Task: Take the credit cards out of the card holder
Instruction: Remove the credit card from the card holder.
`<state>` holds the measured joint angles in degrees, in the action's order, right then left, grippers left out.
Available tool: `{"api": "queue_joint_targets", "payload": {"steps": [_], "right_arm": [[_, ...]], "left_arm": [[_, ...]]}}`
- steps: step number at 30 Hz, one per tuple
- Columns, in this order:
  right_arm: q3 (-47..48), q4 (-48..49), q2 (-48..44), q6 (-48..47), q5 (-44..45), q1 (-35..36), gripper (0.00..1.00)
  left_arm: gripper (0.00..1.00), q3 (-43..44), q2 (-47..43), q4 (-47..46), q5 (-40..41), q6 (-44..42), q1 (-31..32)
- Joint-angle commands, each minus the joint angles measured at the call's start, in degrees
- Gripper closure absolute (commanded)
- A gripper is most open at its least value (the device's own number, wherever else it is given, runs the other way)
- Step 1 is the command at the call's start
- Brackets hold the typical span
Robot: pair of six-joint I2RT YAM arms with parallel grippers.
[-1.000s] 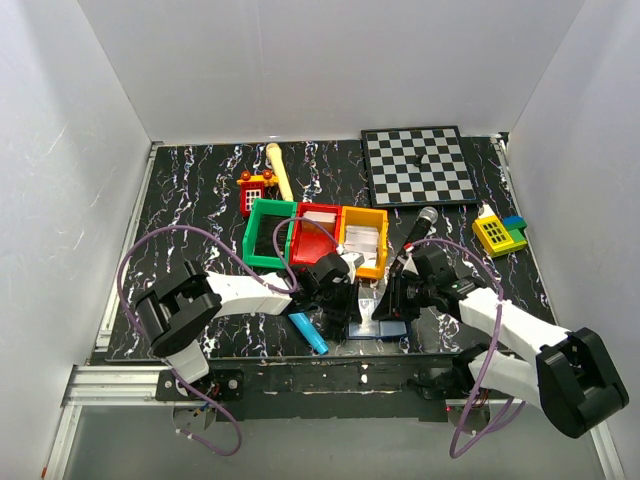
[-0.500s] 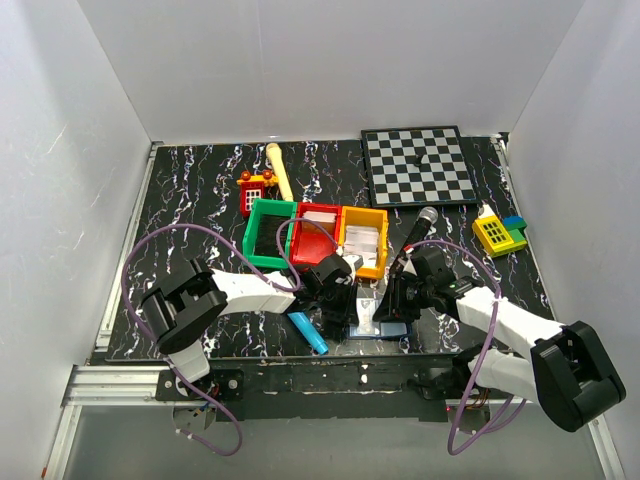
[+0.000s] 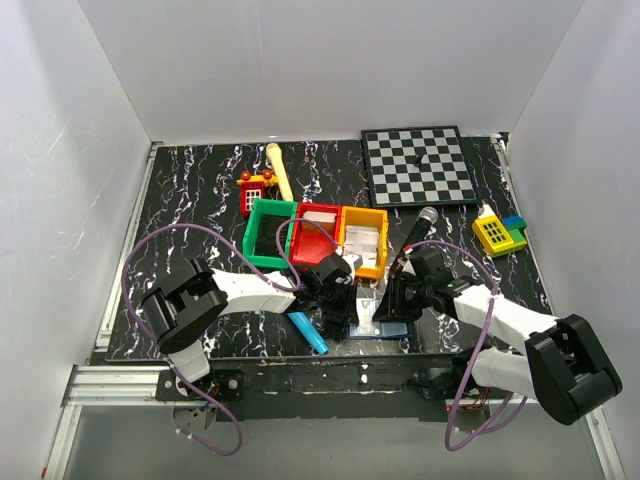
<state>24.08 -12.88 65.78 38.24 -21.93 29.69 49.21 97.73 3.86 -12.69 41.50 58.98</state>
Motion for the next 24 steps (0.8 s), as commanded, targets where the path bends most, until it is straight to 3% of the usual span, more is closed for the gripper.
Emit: {"api": "queue_joint_targets", "payload": {"steps": [1, 7, 14, 24], "right_arm": [[-0.70, 2.95, 0.67, -1.24, -1.88, 0.19, 0.64], [-1.57, 5.58, 0.67, -0.53, -3.73, 0.19, 0.68], [-2.37, 6.47, -0.03, 0.17, -4.08, 0.28, 0.81], [-2.45, 6.12, -0.21, 0.17, -3.47, 0.10, 0.83]], "left_arm": [[0.94, -0.96, 0.35, 0.01, 0.82, -0.10, -0.36], [0.95, -1.66, 0.35, -0.87, 0.47, -0.01, -0.36], [0.94, -1.66, 0.00, -0.96, 0.56, 0.08, -0.36], [0.87, -2.63, -4.92, -2.97, 0.30, -0.27, -0.36]]}}
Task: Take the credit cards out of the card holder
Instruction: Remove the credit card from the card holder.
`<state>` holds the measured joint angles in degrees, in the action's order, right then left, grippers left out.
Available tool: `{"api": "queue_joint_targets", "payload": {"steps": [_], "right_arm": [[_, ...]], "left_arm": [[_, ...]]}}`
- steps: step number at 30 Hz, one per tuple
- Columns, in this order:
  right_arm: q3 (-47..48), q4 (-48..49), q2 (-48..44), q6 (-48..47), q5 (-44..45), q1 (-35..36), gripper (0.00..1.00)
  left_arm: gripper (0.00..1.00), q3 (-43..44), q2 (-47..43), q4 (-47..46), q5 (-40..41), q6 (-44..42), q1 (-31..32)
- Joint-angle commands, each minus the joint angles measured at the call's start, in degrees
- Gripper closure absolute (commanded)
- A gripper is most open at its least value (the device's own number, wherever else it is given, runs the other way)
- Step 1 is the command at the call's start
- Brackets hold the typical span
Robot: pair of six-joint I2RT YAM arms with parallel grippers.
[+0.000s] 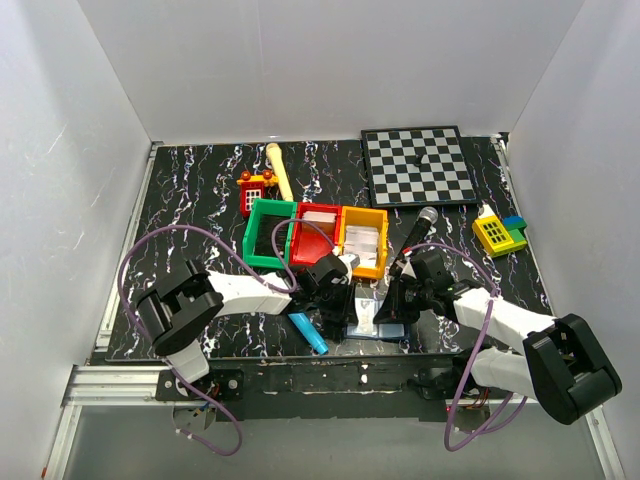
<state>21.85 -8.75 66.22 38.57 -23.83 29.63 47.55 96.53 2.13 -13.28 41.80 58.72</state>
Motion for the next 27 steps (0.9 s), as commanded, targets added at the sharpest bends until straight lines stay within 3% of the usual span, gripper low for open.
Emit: {"api": "queue_joint_targets", "payload": {"steps": [1, 10, 27], "right_arm": [[-0.22, 1.99, -0.74, -0.07, -1.57, 0.17, 0.83], [-0.40, 1.46, -1.35, -0.16, -1.21, 0.17, 0.79], [-0.58, 1.81, -1.97, -0.25, -1.83, 0.17, 0.75]], "left_arm": [[0.87, -1.23, -4.24, -1.77, 0.54, -0.75, -0.10], [0.87, -2.99, -6.18, -3.62, 2.55, -0.49, -0.10], [0.91, 0.00, -1.70, 2.35, 4.66, -0.14, -0.10]]}}
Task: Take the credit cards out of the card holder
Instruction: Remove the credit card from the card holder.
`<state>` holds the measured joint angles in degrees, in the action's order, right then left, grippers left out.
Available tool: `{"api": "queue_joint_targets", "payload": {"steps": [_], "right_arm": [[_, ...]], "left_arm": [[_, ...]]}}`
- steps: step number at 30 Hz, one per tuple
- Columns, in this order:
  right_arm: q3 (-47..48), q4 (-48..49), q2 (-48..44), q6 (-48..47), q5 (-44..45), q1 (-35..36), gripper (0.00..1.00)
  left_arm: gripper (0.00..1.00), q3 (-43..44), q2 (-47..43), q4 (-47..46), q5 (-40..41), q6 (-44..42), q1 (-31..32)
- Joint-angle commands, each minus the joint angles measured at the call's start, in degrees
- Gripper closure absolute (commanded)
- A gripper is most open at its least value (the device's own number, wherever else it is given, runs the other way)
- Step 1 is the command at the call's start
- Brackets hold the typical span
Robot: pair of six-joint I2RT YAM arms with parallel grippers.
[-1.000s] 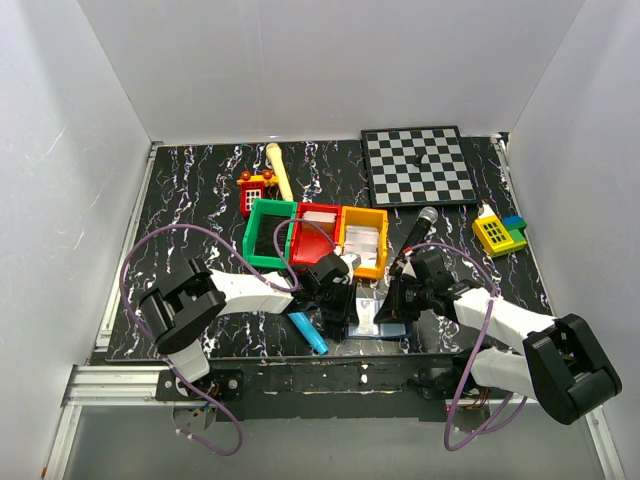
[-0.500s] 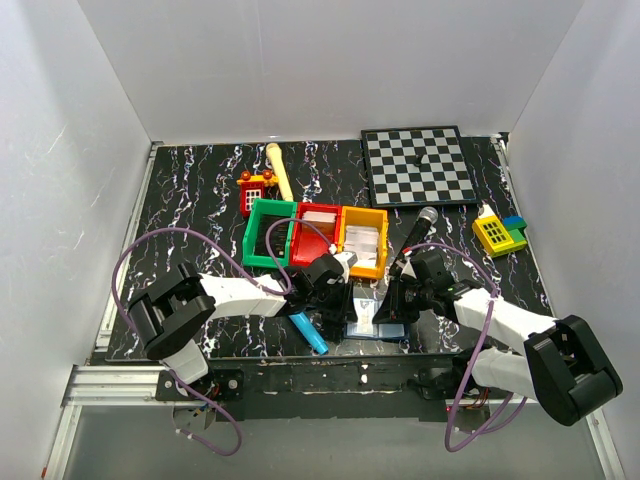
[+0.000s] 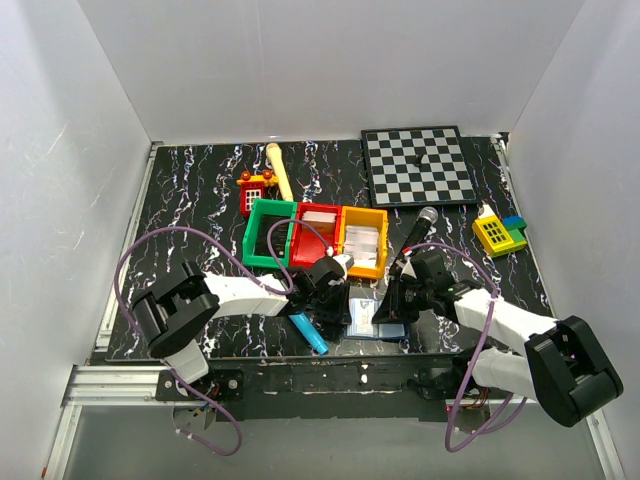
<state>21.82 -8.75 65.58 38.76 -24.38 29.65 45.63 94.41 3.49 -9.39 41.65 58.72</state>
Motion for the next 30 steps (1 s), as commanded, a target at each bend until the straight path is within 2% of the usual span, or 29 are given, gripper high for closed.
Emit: {"api": "queue_joint_targets", "payload": {"steps": [1, 6, 15, 30], "right_arm": [[-0.64, 2.16, -1.51, -0.53, -1.46, 0.15, 0.74], [-1.69, 3.74, -3.00, -0.01, -2.25, 0.06, 0.68], [-3.54, 6.64, -5.55, 1.49, -3.57, -0.73, 0.66], [-1.79, 1.81, -1.69, 0.79, -0.23, -1.26, 0.61]], "left_arm": [[0.91, 1.92, 0.60, 1.08, 0.77, -0.08, -0.10], [0.93, 2.10, 1.48, 1.35, 0.69, 0.19, -0.10], [0.97, 2.10, 2.53, 1.79, 0.77, 0.45, -0.10], [0.97, 0.60, -1.33, 0.38, 1.30, 0.28, -0.10]]}}
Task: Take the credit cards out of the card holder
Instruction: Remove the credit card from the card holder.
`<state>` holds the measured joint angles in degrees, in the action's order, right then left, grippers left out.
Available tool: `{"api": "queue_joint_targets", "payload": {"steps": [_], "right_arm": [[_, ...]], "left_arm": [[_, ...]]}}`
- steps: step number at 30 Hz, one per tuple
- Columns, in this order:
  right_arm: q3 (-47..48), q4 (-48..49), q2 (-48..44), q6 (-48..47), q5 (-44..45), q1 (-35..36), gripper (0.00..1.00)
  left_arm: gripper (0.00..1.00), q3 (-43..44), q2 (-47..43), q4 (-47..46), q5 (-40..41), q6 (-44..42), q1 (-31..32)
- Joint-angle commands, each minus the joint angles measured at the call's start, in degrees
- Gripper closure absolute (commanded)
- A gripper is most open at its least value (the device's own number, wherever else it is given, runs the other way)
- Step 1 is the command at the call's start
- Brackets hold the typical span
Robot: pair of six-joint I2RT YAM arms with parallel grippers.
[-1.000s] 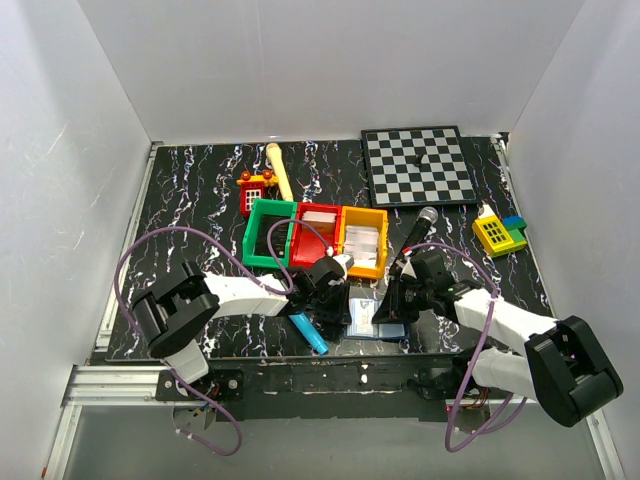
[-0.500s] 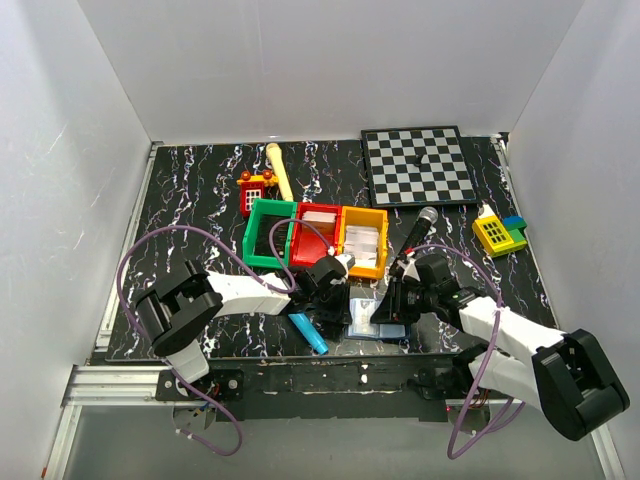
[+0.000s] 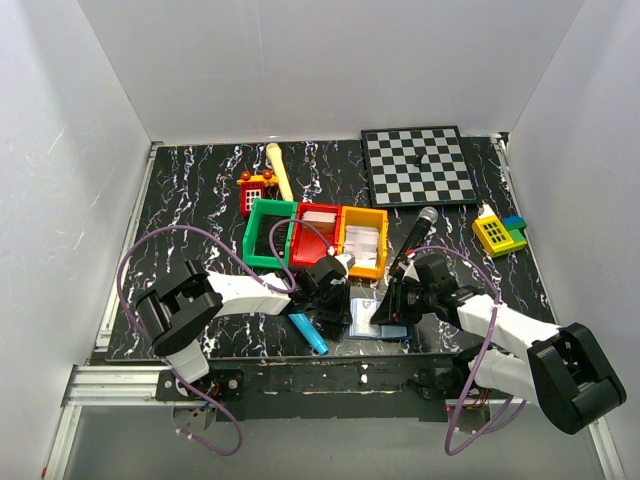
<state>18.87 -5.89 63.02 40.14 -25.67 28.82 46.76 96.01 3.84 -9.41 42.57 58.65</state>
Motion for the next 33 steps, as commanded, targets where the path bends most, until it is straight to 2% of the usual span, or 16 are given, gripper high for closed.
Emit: {"api": "queue_joint_targets", "payload": {"steps": [1, 11, 20, 33], "right_arm": [[1.17, -1.05, 0.96, -0.59, 1.06, -0.43, 0.60], [0.99, -1.05, 0.61, -0.59, 1.15, -0.52, 0.58], [0.02, 1.05, -1.50, -0.15, -0.17, -0.52, 0.55], [-2.61, 5.01, -4.14, 0.99, -2.28, -1.22, 0.54]], "left_arm": [[0.96, -0.53, -3.28, -0.14, 1.32, -0.73, -0.03], [0.94, 0.43, -6.01, -3.04, 0.09, -1.96, -0.03], [0.94, 2.10, -0.21, -3.48, -2.10, -2.05, -0.03], [0.96, 2.46, 3.13, -1.20, -0.96, -1.35, -0.03]]}}
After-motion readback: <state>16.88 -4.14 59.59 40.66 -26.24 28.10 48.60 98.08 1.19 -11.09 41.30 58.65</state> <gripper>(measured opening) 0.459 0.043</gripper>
